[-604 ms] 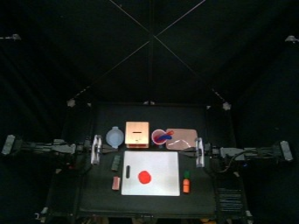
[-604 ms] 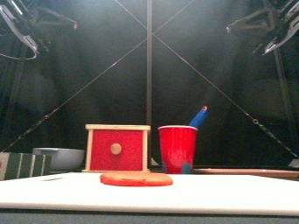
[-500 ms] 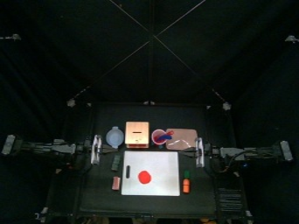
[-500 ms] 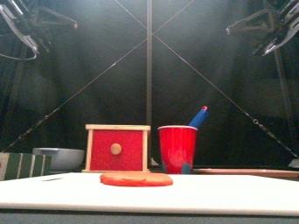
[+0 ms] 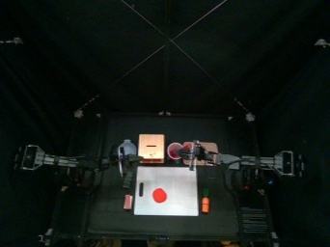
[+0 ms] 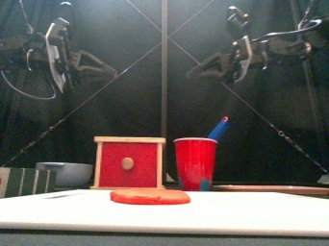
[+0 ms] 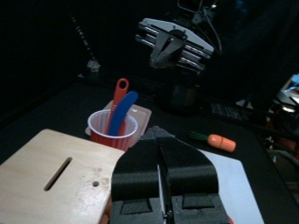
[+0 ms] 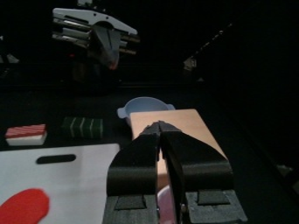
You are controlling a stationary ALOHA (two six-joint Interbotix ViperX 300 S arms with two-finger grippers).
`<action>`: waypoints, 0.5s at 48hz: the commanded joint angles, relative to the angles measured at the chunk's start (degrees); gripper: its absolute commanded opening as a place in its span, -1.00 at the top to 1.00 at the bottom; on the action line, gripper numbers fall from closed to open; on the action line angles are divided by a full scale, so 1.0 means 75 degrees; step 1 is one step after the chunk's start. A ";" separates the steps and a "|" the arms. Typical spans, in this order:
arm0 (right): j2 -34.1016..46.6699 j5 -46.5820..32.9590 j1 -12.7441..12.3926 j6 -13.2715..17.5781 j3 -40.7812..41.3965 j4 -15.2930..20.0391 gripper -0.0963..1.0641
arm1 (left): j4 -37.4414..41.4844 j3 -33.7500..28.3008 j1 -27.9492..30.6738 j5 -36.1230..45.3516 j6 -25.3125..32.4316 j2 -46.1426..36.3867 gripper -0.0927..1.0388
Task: Get the cutter from the drawer then cut the dough then place the extra dough in the bowl
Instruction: Open the drawer
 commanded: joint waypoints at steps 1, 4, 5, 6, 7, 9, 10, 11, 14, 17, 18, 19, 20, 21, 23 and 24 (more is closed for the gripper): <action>0.1359 -0.0715 -0.0211 0.0035 -0.1090 -0.0164 0.89 | -0.0586 -0.0223 -0.0363 -0.0516 0.0012 0.0422 0.63; 0.1922 -0.0820 -0.0258 0.0035 -0.1512 -0.0164 0.89 | -0.0914 -0.0199 -0.0539 -0.0691 0.0012 0.0598 0.57; 0.2098 -0.0844 -0.0258 0.0035 -0.1641 -0.0164 0.89 | -0.1020 -0.0199 -0.0598 -0.0738 0.0012 0.0656 0.55; 0.2273 -0.0844 -0.0281 0.0035 -0.1770 -0.0164 0.89 | -0.1113 -0.0199 -0.0656 -0.0797 0.0012 0.0715 0.52; 0.2438 -0.0844 -0.0281 0.0047 -0.1898 -0.0164 0.89 | -0.1219 -0.0211 -0.0703 -0.0832 0.0012 0.0762 0.50; 0.2719 -0.0844 -0.0281 0.0035 -0.2156 -0.0164 0.89 | -0.1395 -0.0234 -0.0785 -0.0914 0.0000 0.0867 0.44; 0.2859 -0.0844 -0.0293 0.0035 -0.2285 -0.0176 0.89 | -0.1488 -0.0234 -0.0832 -0.0949 -0.0012 0.0914 0.42; 0.3012 -0.0844 -0.0293 0.0035 -0.2414 -0.0164 0.89 | -0.1559 -0.0258 -0.0867 -0.0973 -0.0023 0.0949 0.39; 0.3422 -0.0844 -0.0305 0.0047 -0.2789 -0.0176 0.89 | -0.1746 -0.0328 -0.0996 -0.1020 -0.0105 0.1043 0.29; 0.3809 -0.0832 -0.0305 0.0047 -0.3129 -0.0164 0.89 | -0.1887 -0.0398 -0.1113 -0.1020 -0.0305 0.1160 0.16; 0.3914 -0.0820 -0.0316 0.0047 -0.3223 -0.0176 0.89 | -0.1910 -0.0410 -0.1148 -0.1020 -0.0375 0.1184 0.12; 0.4008 -0.0797 -0.0316 0.0035 -0.3305 -0.0176 0.89 | -0.1945 -0.0422 -0.1172 -0.1020 -0.0445 0.1230 0.07; 0.4102 -0.0773 -0.0328 0.0035 -0.3375 -0.0188 0.89 | -0.1980 -0.0422 -0.1195 -0.1020 -0.0516 0.1254 0.03; 0.4172 -0.0750 -0.0340 0.0023 -0.3445 -0.0176 0.89 | -0.2016 -0.0445 -0.1207 -0.1020 -0.0598 0.1289 -0.01; 0.4324 -0.0680 -0.0375 0.0023 -0.3563 -0.0188 0.89 | -0.2121 -0.0469 -0.1230 -0.1020 -0.0820 0.1371 -0.14; 0.4395 -0.0656 -0.0398 0.0035 -0.3621 -0.0176 0.89 | -0.2168 -0.0480 -0.1219 -0.1020 -0.0914 0.1406 -0.18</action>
